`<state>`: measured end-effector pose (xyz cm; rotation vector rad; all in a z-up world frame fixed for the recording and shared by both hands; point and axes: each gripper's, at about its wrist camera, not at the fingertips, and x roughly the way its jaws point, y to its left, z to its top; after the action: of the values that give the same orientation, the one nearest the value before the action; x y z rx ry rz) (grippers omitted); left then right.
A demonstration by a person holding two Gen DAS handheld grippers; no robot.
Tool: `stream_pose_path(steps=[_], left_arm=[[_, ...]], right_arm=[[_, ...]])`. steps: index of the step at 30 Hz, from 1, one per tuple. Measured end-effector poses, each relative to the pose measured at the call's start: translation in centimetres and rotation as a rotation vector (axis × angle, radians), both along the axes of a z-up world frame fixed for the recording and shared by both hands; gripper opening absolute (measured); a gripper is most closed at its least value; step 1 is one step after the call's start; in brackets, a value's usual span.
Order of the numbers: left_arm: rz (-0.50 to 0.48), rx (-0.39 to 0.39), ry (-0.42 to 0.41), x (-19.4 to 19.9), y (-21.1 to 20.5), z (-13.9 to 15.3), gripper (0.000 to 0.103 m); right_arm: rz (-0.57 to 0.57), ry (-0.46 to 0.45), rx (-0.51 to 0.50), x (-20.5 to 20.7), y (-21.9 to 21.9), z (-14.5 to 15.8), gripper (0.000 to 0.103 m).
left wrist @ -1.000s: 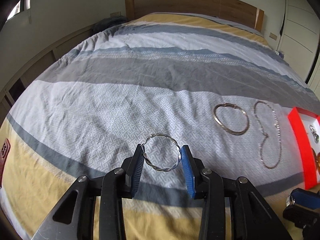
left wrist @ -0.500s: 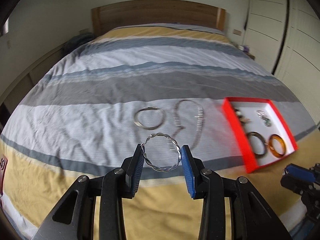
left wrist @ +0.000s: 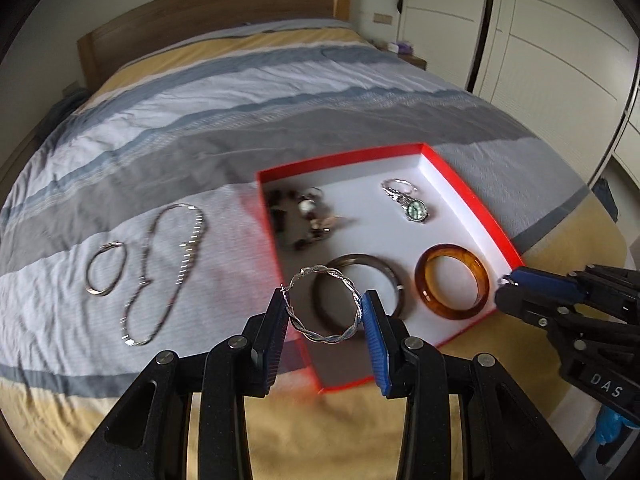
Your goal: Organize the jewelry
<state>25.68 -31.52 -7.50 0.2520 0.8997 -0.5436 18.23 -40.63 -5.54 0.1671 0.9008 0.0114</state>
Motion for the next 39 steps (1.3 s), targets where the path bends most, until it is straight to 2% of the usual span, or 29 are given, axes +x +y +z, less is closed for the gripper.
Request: stream_pose_path(steps=[8, 13, 22, 31, 34, 39], left_arm=[[-0.017, 0.084, 0.043, 3.1, -4.5, -3.8, 0.037], [-0.020, 0.104, 0.039, 3.6, -4.9, -4.9, 0.036], [-0.033, 0.118, 0.054, 3.9, -5.0, -6.0, 0.037], [-0.058, 0.083, 0.090, 3.4, -4.6, -5.8, 0.040], [-0.052, 0.073, 0.075, 2.8, -4.2, -4.9, 0.049], [-0.056, 0.043, 0.049, 1.3, -3.2, -2.4, 0.050]], right_arm=[[0.075, 0.097, -0.006, 3.7, -2.9, -3.6, 0.019], [0.150, 0.138, -0.037, 4.7, -2.7, -5.0, 0.019], [0.270, 0.199, -0.144, 5.5, -1.7, -5.5, 0.020], [0.240, 0.216, -0.146, 5.1, -2.4, -4.9, 0.023], [0.231, 0.210, -0.151, 4.6, -2.4, -4.3, 0.028], [0.202, 0.185, -0.151, 3.0, -2.3, -2.4, 0.030]])
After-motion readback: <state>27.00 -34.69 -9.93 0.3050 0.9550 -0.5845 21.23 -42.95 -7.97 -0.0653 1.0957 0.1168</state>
